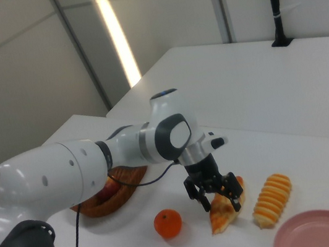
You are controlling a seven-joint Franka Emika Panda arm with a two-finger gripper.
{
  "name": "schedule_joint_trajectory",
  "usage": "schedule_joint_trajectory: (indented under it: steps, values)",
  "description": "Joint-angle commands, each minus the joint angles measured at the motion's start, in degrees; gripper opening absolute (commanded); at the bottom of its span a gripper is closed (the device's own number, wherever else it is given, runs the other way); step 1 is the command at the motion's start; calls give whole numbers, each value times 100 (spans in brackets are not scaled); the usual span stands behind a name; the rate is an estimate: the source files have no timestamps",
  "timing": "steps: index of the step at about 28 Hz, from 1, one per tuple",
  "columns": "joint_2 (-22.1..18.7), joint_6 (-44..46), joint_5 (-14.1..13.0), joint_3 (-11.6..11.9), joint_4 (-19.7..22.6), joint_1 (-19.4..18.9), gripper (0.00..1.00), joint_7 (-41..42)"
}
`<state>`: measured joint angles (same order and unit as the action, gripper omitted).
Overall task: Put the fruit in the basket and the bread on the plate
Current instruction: 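Move the gripper to the braided bread roll and grasp it, then carry the braided roll onto the pink plate and release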
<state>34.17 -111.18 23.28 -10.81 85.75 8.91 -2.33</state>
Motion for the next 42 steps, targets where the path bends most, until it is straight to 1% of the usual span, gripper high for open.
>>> schedule_joint_trajectory:
  steps: [1,2,3,4,6,7,8,12,22,28,31,36,37,38,42]
  values:
    - [20,-158,115,18,12,6,100,22]
    - [28,-176,185,18,20,6,100,39]
    - [46,-176,229,18,21,6,91,40]
    - [46,-185,265,18,21,6,77,48]
    - [46,-185,274,18,21,6,41,66]
    - [46,-185,230,9,21,32,9,179]
    - [46,-185,204,9,12,41,0,267]
    - [37,-176,177,9,-6,67,0,540]
    - [11,-176,160,0,-23,67,0,488]
    - [-42,-176,37,9,-23,76,0,488]
    - [-147,-167,-95,0,-23,129,0,523]
    - [-507,-150,-490,0,-23,304,0,541]
    - [-577,-141,-569,9,-32,357,0,541]
    - [-709,-123,-718,9,-24,470,0,532]
    - [-921,-71,-877,9,-15,805,0,549]
